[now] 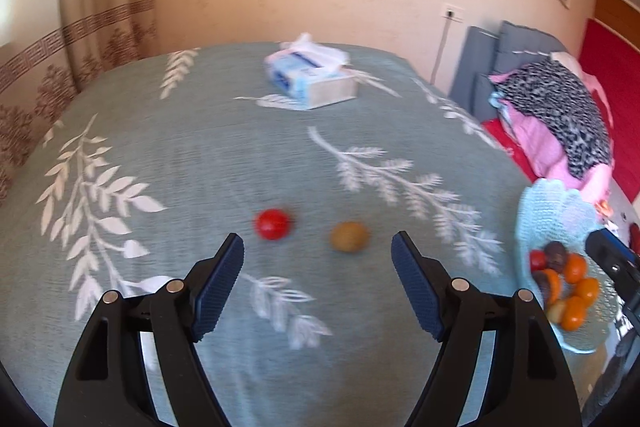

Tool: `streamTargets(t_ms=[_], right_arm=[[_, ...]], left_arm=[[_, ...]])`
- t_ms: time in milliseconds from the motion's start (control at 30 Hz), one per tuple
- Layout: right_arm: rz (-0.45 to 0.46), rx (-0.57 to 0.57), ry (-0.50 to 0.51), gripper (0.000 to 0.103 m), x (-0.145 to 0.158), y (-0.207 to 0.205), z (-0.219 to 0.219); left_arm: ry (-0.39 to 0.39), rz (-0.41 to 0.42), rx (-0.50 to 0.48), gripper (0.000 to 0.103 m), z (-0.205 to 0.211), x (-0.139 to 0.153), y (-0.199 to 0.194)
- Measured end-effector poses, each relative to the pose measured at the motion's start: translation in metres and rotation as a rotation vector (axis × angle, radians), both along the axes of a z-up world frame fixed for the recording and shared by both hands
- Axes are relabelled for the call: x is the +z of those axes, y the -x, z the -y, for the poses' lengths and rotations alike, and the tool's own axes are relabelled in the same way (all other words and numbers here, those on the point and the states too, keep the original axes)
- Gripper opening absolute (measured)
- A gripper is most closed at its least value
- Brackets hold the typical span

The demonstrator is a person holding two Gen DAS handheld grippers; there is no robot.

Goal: Organize fruits
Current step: 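Move both open tools back toward the red tomato and tan fruit, then grasp the red tomato with the left tool while the right tool grasps the tan round fruit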

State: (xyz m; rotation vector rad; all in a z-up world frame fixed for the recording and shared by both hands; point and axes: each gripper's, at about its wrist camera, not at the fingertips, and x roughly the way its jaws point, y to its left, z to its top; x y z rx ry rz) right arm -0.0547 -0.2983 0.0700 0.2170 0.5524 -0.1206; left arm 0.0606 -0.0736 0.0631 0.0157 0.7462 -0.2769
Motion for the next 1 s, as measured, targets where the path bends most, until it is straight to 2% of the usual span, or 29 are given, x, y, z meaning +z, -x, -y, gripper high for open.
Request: streamTargets(t_ms=[233,500,667,800,867,1000], right_arm=[[-0.022,0.074,0.013,0.058,-0.006,-0.018,-0.032],[-0.054,0.14,0.022,0.058,-0.016,-0.035,-0.057],[-0.069,0.153,0.02,0.058,-0.021,-0.043,-0.064],[-0.08,0.168,0.029,0.058,-0.024,-0.049,-0.07],[-0.084,0.172,0.031,0.058,-0.025,-0.05,-0.072],[-0.097,0.181,0.032,0.058,-0.028,-0.058,-0.077]], left_arm=[[-0.036,-0.028,0.056,0.076,-0.026,-0.016,-0.02],[-0.082,-0.066,0.054,0.075,-0.024,-0.034,-0.046],[-0.094,-0.086,0.028,0.066,-0.016,-0.042,-0.059],[-0.072,-0.131,0.01,0.053,-0.012,-0.052,-0.07],[-0.067,-0.121,0.01,0.05,-0.011,-0.052,-0.071],[-0.025,-0.12,-0.002,0.029,-0.015,-0.052,-0.071]])
